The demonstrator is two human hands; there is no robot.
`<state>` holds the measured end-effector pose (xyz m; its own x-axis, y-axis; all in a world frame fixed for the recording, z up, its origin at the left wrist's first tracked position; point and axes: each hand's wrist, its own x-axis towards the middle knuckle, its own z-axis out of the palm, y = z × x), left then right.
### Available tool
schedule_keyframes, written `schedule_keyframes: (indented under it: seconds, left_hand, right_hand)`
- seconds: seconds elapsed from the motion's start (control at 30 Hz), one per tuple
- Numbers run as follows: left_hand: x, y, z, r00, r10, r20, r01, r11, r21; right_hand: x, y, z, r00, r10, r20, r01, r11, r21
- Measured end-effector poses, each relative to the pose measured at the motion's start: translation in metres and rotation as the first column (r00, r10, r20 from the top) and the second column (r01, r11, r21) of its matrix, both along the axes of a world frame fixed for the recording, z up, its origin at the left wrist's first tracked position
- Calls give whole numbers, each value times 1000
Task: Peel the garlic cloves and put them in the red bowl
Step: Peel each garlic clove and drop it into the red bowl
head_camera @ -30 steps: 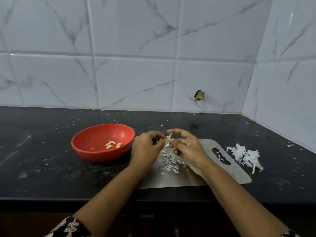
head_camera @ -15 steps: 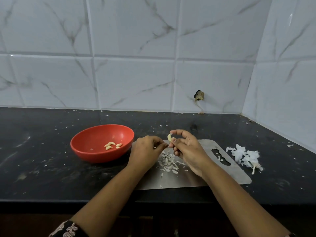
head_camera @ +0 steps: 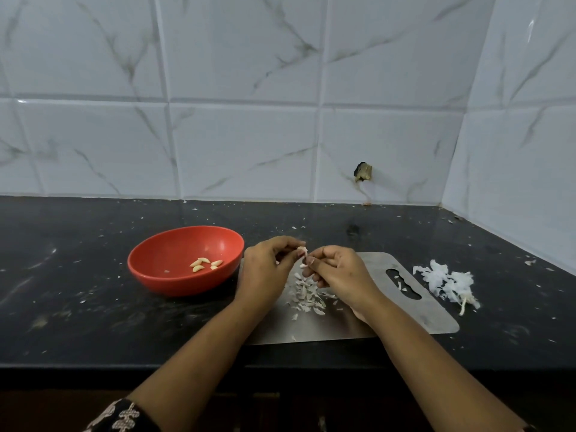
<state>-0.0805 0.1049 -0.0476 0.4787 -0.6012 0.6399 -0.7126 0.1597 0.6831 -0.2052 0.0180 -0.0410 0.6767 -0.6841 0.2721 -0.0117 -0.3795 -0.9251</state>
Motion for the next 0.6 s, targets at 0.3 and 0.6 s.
schedule_keyframes:
  seconds: [0.3,0.6]
  left_hand:
    - [-4,0,-3,997,26,69,-25,999,-28]
    - [-1,-1,-4,965,56,255,-84,991,103]
  right_hand:
    - [-1,3,2,995,-97,-22,92,980,-178]
    - [1,0,-5,975,-193,-114,112,859,-499]
